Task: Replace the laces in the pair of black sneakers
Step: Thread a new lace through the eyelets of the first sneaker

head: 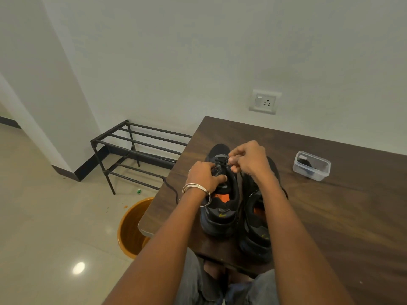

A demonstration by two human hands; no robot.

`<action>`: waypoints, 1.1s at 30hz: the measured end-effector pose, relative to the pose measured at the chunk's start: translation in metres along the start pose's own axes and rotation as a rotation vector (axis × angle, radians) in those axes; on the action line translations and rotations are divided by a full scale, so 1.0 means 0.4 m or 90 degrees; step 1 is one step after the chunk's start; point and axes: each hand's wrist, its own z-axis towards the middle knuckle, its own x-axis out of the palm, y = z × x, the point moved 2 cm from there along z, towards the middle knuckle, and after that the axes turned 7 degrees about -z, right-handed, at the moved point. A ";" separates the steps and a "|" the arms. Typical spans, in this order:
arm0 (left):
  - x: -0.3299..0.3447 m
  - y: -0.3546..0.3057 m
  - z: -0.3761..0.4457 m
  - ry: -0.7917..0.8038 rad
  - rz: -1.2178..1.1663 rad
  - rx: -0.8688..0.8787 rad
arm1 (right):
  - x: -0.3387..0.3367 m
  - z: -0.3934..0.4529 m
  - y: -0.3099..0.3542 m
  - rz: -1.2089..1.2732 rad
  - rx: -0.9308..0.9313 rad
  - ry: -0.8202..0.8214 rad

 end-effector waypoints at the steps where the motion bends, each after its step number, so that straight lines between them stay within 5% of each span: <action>1: 0.001 0.000 0.001 -0.001 0.002 0.001 | 0.009 0.006 -0.003 -0.016 0.001 -0.005; 17: -0.024 0.004 0.005 -0.065 0.037 0.005 | 0.148 0.059 -0.022 -0.247 -0.025 0.029; 33: -0.030 0.022 0.021 0.009 0.004 0.004 | 0.189 0.066 -0.060 0.023 0.195 -0.028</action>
